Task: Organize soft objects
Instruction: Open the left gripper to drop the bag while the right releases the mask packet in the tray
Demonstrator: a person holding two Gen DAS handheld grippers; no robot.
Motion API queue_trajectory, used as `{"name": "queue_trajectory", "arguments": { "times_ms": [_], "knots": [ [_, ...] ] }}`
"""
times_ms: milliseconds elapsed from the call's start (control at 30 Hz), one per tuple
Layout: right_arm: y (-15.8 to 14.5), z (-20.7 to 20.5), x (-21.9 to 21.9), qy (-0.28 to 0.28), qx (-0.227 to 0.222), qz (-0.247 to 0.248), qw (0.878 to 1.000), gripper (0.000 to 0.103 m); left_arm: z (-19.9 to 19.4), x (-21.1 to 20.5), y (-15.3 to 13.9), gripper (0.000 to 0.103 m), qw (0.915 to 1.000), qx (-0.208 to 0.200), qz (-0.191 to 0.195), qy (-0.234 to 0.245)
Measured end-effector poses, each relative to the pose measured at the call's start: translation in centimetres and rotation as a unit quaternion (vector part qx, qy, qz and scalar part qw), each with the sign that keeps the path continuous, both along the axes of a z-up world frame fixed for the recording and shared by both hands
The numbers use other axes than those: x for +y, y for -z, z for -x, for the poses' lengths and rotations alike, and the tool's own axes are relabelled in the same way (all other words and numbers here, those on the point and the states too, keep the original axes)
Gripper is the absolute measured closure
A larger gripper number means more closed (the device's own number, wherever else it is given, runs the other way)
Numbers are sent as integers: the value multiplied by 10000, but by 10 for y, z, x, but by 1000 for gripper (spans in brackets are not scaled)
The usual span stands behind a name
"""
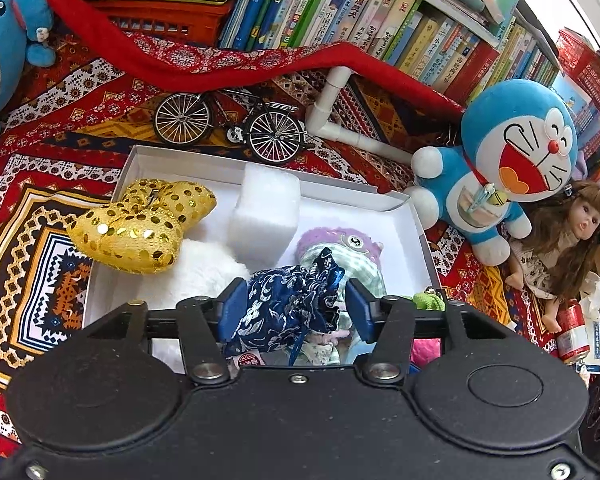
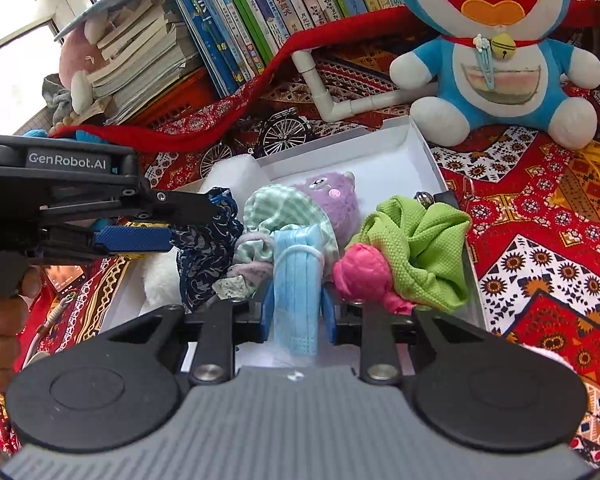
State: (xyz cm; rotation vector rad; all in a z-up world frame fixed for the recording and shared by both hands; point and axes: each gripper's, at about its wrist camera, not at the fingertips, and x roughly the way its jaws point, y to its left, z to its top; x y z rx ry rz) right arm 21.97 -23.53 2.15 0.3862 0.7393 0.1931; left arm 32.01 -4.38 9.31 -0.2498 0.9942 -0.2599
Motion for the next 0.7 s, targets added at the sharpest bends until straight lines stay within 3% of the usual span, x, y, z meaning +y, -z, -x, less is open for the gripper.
{"name": "queue_trajectory", "arguments": {
  "times_ms": [167,700],
  "knots": [
    [-5,4,1,-2,-98,71,9999,51,4,1,-3,45,9999,-73,-81,14],
    [-28,30,-6,8,-492,329,9982,40,36,-1,-17,38,9993,-290,-71,231]
  ]
}}
